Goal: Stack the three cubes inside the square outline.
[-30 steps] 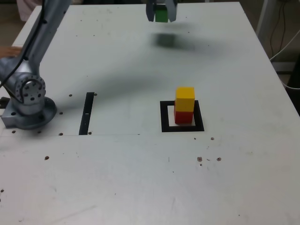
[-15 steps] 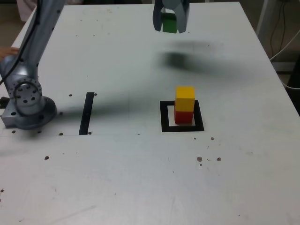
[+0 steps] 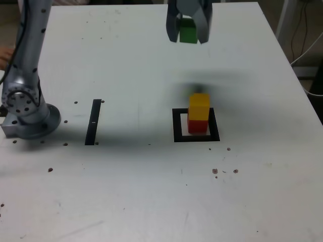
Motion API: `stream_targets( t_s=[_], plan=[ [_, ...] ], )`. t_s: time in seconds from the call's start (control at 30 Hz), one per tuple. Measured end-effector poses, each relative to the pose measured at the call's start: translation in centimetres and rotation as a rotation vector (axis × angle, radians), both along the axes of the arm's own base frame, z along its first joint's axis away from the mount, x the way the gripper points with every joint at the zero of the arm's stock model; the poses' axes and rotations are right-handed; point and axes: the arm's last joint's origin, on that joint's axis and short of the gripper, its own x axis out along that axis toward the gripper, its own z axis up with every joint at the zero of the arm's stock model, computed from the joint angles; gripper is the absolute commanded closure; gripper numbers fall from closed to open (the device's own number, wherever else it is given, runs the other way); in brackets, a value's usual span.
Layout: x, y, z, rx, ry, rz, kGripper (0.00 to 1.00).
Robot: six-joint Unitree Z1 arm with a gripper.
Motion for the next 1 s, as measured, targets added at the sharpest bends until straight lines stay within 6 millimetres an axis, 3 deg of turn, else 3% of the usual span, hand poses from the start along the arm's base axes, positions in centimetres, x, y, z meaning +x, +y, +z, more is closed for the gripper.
stream_targets(
  t_s=[0.13,0.43,0.67,1.0],
  plan=[
    [0.1,-3.3,0.1,-0.008,-0.012,0.002,0.72],
    [0.3,-8.3,0.2,-0.035,-0.037,0.072,0.72],
    [0.0,-10.9,0.4,-0.087,-0.047,0.120,0.72],
    [0.0,-12.2,-0.9,-0.061,-0.007,0.194,0.72]
  ],
)
